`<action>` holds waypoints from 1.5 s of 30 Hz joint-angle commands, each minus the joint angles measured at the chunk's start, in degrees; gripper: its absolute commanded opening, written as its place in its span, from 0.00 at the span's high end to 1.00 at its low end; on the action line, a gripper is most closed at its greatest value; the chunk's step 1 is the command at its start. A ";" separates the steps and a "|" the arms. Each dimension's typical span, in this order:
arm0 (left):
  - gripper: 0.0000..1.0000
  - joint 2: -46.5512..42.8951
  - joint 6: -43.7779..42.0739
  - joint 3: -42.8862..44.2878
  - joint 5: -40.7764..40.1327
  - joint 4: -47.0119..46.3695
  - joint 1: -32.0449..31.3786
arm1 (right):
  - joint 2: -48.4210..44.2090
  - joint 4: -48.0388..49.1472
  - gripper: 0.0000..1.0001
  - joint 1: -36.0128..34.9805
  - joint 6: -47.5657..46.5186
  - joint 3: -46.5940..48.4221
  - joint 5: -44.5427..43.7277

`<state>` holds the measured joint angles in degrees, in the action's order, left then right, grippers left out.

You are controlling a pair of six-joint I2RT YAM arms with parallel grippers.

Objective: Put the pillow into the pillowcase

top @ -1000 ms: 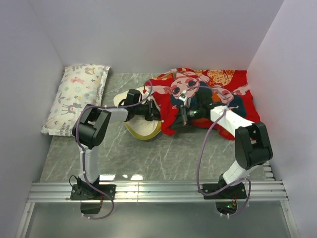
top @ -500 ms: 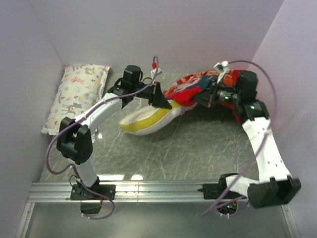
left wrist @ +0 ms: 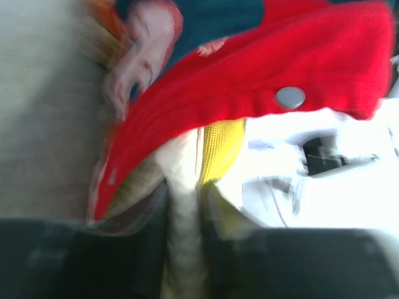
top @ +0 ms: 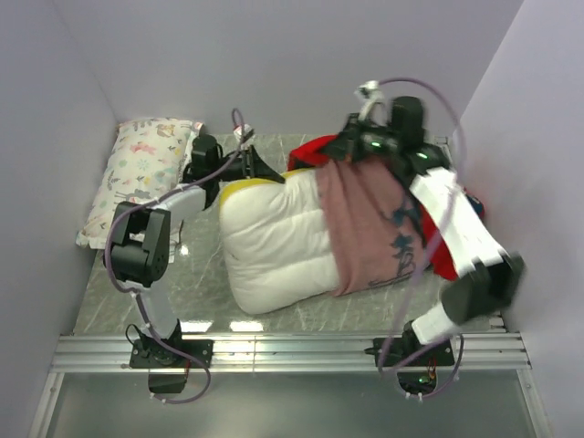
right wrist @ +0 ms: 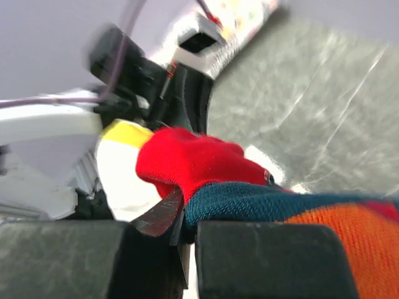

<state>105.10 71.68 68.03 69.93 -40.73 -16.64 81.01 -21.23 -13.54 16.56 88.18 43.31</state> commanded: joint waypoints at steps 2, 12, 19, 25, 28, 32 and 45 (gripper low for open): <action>0.56 0.28 -40.68 7.87 -15.14 47.87 6.34 | 20.34 -1.93 0.92 -8.59 -3.00 10.83 -7.71; 0.32 -7.79 -68.50 13.27 -30.56 69.63 14.10 | 12.69 -17.07 0.05 -4.23 -11.18 12.11 -10.18; 0.33 -12.81 -74.94 6.25 -31.18 70.10 6.02 | 1.79 -31.04 0.14 6.76 -30.95 1.31 -33.79; 0.34 -12.46 -72.22 5.27 -30.12 67.28 2.23 | -1.82 -38.08 0.27 14.93 -41.42 -7.05 -42.87; 0.34 -12.02 -72.12 4.92 -29.85 65.96 1.97 | -2.88 -39.59 0.29 17.75 -44.50 -10.74 -42.96; 0.34 -11.93 -69.13 3.26 -29.59 64.38 1.97 | -3.14 -36.17 0.30 18.37 -43.55 -15.49 -42.35; 0.34 -13.08 -69.13 1.05 -30.56 63.76 1.97 | 6.34 -21.93 0.33 14.51 -33.09 -16.28 -42.60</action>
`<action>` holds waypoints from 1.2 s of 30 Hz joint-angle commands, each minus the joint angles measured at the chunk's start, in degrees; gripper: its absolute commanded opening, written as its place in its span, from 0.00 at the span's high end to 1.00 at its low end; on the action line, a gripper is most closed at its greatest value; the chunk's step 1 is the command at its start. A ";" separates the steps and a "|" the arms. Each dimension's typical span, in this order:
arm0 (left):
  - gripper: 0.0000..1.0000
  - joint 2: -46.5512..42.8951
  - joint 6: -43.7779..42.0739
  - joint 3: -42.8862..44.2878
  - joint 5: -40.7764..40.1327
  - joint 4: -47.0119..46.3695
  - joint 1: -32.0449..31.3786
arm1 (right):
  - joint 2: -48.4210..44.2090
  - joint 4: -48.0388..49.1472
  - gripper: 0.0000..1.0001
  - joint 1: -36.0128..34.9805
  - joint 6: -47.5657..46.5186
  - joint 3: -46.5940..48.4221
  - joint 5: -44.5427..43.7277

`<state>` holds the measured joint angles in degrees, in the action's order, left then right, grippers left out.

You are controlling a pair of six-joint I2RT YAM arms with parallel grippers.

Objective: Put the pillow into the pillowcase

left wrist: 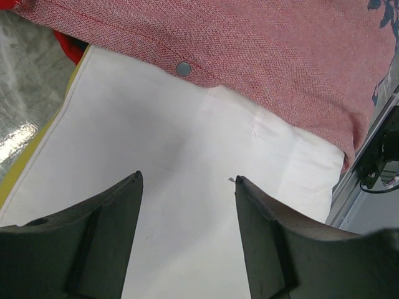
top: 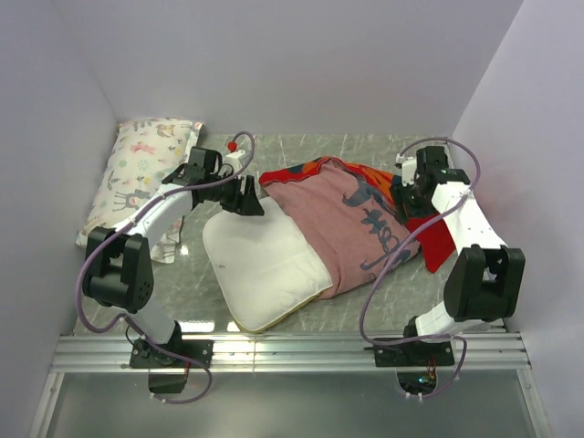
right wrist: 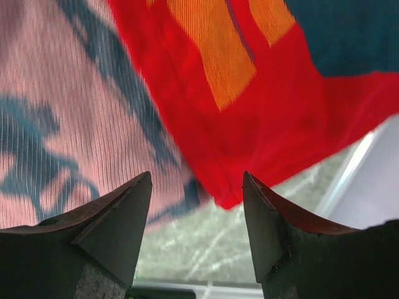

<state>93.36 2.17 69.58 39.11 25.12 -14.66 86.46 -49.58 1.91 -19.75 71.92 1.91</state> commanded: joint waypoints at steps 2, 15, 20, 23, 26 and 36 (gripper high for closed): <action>0.34 -1.17 0.81 -0.85 0.26 -2.45 -0.02 | 2.75 8.79 0.34 -1.56 4.88 0.06 -1.82; 0.34 -0.02 0.73 -1.73 0.26 -2.98 0.42 | 3.55 13.03 0.54 -0.16 -0.02 -8.20 -15.27; 0.34 -0.02 0.46 -1.73 0.70 -2.98 0.68 | 2.93 9.25 1.00 0.90 -0.03 -3.12 -15.97; 0.37 -0.20 0.55 -2.78 0.97 -3.68 0.68 | 3.63 8.45 1.00 0.99 1.63 5.22 -16.33; 0.39 -0.02 0.20 -3.75 1.32 -3.77 0.68 | 8.36 11.42 1.00 -0.24 4.01 18.66 -15.27; 0.32 -5.55 3.26 -7.09 -2.01 -7.89 0.68 | 47.12 36.56 0.32 -11.66 -3.25 71.87 -26.33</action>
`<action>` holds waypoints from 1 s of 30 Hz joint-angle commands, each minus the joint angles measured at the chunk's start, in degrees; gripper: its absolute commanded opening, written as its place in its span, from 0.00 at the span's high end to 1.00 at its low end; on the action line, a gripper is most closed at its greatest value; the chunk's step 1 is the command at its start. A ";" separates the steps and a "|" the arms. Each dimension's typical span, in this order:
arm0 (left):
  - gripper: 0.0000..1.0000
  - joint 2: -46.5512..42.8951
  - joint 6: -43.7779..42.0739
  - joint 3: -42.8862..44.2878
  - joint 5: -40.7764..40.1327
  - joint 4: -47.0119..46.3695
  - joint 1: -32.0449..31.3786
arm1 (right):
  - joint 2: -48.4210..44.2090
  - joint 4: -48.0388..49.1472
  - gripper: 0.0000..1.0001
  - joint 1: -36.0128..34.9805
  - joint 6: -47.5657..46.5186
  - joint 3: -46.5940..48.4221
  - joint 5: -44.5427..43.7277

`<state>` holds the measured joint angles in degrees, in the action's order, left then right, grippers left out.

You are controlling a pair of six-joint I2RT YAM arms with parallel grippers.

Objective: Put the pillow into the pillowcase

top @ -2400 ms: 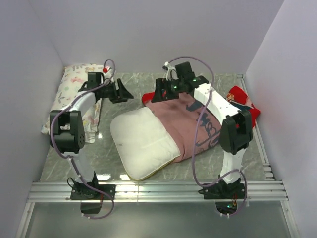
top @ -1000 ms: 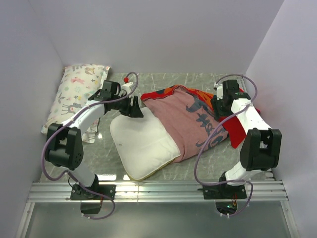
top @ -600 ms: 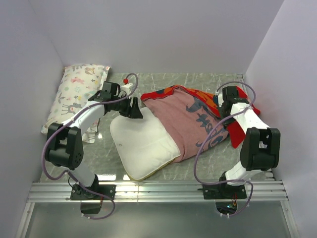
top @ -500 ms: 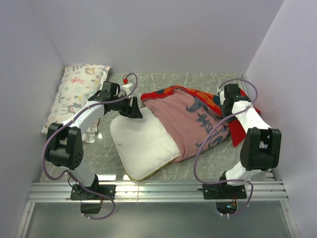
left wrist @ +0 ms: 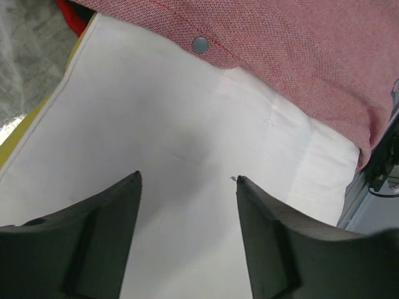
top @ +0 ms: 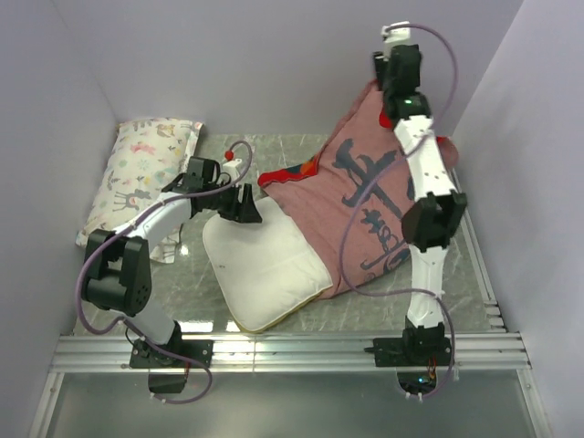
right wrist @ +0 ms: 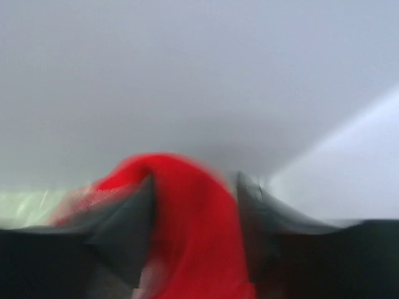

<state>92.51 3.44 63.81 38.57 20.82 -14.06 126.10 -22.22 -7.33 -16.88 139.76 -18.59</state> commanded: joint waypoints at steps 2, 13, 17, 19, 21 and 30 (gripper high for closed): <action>0.27 -7.85 2.44 -2.20 -4.88 -3.07 0.35 | 8.72 7.12 0.07 -3.30 -9.31 3.06 -7.69; 0.01 -31.95 11.33 -16.87 -9.58 -13.62 8.18 | -23.62 -23.72 0.09 -9.26 7.02 -24.36 30.71; 0.05 -28.98 16.41 -18.02 -9.65 -8.00 8.70 | -22.05 -26.47 0.16 -19.54 7.31 -28.74 32.39; 0.05 -28.53 22.90 -21.25 -10.95 -6.76 10.10 | -19.68 -26.30 0.18 -24.89 7.13 -29.90 29.69; 0.01 -31.68 27.64 -26.34 -12.10 -10.42 11.86 | -15.83 -26.47 0.19 -27.64 6.52 -29.12 27.13; 0.02 -22.83 30.57 -24.53 -19.94 -7.28 12.48 | 1.06 -27.53 0.28 -33.18 10.29 -17.60 14.03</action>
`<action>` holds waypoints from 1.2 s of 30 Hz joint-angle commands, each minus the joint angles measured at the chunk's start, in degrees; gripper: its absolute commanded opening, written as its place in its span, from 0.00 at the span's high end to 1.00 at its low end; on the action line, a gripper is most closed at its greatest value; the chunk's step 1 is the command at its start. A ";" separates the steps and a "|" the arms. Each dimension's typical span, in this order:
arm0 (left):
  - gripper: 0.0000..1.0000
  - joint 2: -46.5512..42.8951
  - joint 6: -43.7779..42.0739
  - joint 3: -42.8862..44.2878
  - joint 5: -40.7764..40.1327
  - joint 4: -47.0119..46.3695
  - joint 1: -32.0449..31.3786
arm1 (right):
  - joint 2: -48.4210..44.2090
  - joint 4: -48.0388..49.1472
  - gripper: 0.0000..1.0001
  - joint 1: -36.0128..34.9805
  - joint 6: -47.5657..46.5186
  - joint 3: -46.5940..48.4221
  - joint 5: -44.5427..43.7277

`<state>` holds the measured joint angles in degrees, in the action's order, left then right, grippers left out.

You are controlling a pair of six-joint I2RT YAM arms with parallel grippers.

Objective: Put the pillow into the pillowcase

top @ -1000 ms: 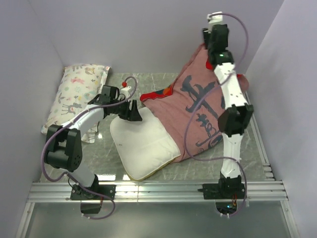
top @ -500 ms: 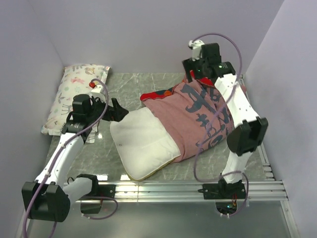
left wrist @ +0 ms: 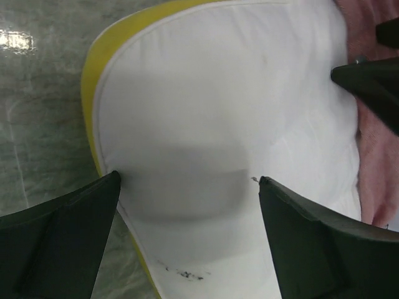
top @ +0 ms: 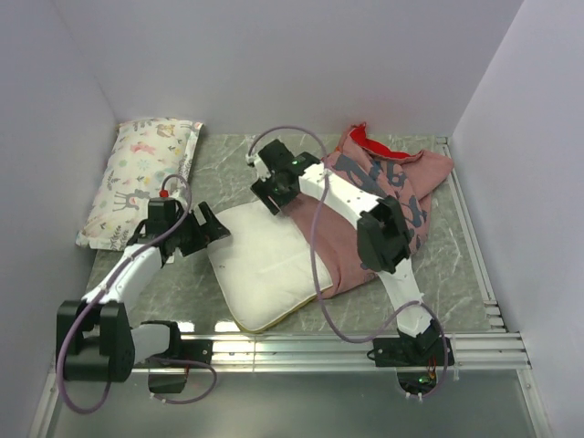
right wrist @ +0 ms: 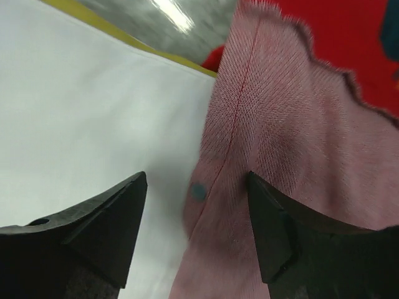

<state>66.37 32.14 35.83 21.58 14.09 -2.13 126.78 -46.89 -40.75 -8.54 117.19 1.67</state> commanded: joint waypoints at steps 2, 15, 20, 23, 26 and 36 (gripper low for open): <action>0.02 7.26 1.78 4.50 -2.08 -0.47 0.72 | 1.36 -1.71 0.30 0.06 1.68 3.59 -7.73; 0.49 21.43 4.59 3.54 8.29 -12.40 -1.03 | -0.05 0.14 0.85 -0.47 1.33 3.40 -6.51; 0.86 23.28 8.71 3.63 16.27 -20.57 -4.37 | -0.12 -1.27 1.00 -0.73 3.25 6.12 6.87; 1.00 23.10 15.19 4.15 21.46 -28.74 -7.88 | -2.41 -1.71 1.00 -3.18 5.63 9.89 21.39; 0.99 22.49 23.10 5.29 22.54 -37.60 -10.78 | -4.87 -0.58 1.00 -5.30 8.70 14.20 41.00; 0.99 22.58 30.71 -2.08 15.43 -37.04 -5.43 | -4.53 6.91 1.00 -0.30 14.88 7.98 42.47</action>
<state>89.25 59.35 35.62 37.08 -20.18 -7.84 123.13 -45.41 -42.33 5.72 126.32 41.82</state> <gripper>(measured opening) 0.038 0.045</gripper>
